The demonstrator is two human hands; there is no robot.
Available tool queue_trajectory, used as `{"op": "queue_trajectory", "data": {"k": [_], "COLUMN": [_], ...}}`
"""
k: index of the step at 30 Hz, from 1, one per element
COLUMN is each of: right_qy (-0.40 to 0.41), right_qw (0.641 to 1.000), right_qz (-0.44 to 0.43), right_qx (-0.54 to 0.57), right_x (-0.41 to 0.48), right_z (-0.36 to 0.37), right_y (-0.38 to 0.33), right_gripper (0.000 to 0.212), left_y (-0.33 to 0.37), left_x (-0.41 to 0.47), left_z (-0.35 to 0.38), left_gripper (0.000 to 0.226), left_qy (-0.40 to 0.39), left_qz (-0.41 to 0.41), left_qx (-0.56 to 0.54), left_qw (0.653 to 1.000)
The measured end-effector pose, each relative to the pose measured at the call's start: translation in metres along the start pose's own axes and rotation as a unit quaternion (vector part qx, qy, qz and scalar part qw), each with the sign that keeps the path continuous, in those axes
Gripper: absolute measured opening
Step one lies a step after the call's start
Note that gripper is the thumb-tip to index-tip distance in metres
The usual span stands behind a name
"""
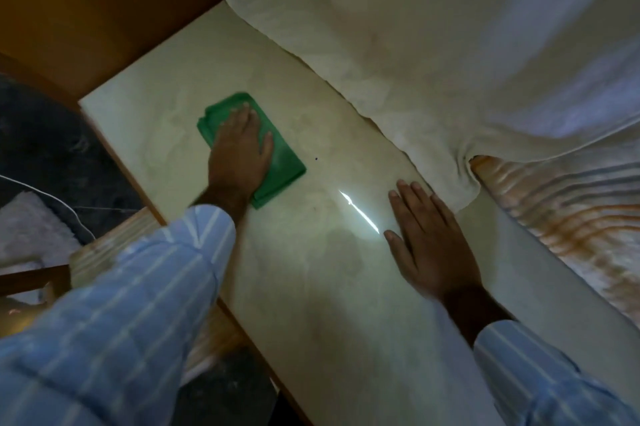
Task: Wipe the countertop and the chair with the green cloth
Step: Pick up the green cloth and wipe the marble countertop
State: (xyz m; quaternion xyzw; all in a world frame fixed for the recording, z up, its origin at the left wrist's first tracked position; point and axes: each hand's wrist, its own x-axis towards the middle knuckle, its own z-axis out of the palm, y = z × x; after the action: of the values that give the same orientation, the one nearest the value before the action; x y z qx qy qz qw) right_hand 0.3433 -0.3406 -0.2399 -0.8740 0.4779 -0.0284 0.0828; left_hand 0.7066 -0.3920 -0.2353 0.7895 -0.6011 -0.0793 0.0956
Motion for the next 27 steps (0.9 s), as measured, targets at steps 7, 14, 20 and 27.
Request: {"op": "queue_trajectory", "data": {"k": [7,14,20,27], "right_qy": [0.004,0.019,0.019,0.016], "right_qw": [1.0,1.0,1.0,1.0], "right_qz": [0.001,-0.007,-0.009,-0.006], "right_qx": [-0.01,-0.018,-0.021,-0.022], "right_x": [0.001,0.0,0.0,0.0], "right_z": [0.0,-0.001,0.0,-0.002], "right_y": [-0.001,-0.001,-0.001,-0.002], "right_gripper": [0.062,0.06,0.06,0.06], "left_y": [0.067,0.085,0.015,0.071], "left_x": [-0.089,-0.186,-0.098,-0.074], "left_z": [0.006,0.009,-0.005,0.006], "left_gripper": [0.058,0.057,0.058,0.059], "left_qy": [-0.022,-0.104,-0.036,-0.035], "left_qz": [0.123,0.307,0.139,0.199], "left_qx": [-0.022,-0.023,0.0,0.002], "left_qw": [0.992,0.946,0.99,0.979]}}
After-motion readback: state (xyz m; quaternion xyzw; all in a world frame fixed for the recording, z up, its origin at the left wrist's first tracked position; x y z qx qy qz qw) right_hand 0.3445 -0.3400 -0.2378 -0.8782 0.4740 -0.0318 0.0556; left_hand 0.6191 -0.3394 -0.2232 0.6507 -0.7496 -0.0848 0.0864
